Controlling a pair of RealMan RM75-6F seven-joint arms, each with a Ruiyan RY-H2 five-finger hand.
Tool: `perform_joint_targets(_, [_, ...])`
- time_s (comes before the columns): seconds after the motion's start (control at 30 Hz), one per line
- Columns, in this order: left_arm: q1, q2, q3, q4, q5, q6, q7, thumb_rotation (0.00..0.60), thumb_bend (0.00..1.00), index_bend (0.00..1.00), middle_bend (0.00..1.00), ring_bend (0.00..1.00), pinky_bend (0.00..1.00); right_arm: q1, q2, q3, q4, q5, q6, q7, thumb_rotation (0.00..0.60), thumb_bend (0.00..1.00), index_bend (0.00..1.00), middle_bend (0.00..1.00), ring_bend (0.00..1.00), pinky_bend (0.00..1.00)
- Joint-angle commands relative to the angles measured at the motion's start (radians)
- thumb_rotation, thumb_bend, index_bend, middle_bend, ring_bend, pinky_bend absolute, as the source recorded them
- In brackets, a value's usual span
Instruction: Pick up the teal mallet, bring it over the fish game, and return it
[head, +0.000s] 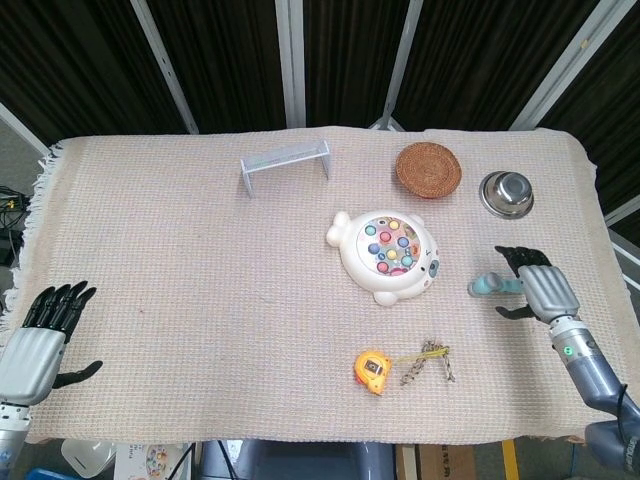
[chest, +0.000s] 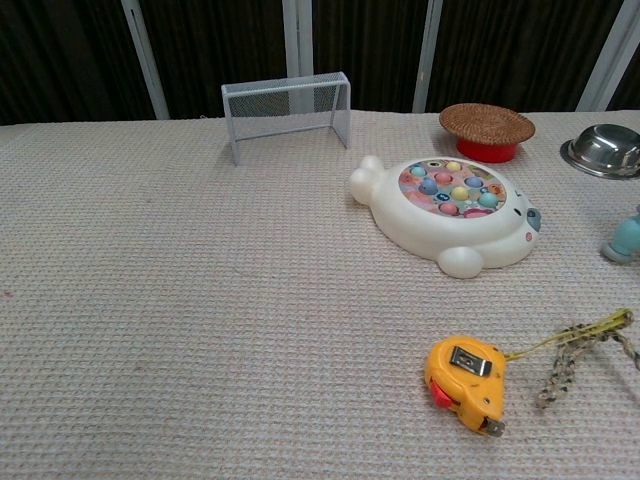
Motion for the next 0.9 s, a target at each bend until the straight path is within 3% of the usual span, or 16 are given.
perform_joint_targets(0.03, [-0.003,0.004,-0.002,-0.012,-0.005,-0.005,0.013,0.6,0.0,0.0,0.0,0.0,0.0,0.041,-0.067,-0.009,0.09,0.024,-0.064,0.025,0.6,0.22,0.14,0.17,0.09,0.1])
perform_joint_targets(0.33, [-0.01,0.005,-0.006,-0.033,-0.017,-0.021,0.043,0.6,0.0,0.0,0.0,0.0,0.0,0.063,-0.125,-0.023,0.205,0.02,-0.117,0.096,0.6,0.24,0.25,0.27,0.14,0.1])
perform_joint_targets(0.67, [-0.01,0.004,-0.008,-0.04,-0.025,-0.023,0.054,0.6,0.0,0.0,0.0,0.0,0.0,0.092,-0.164,-0.034,0.298,-0.016,-0.154,0.194,0.6,0.38,0.31,0.33,0.19,0.1])
perform_joint_targets(0.9, [-0.012,0.003,-0.007,-0.046,-0.026,-0.026,0.063,0.6,0.0,0.0,0.0,0.0,0.0,0.089,-0.181,-0.052,0.344,-0.048,-0.135,0.244,0.6,0.41,0.33,0.35,0.2,0.1])
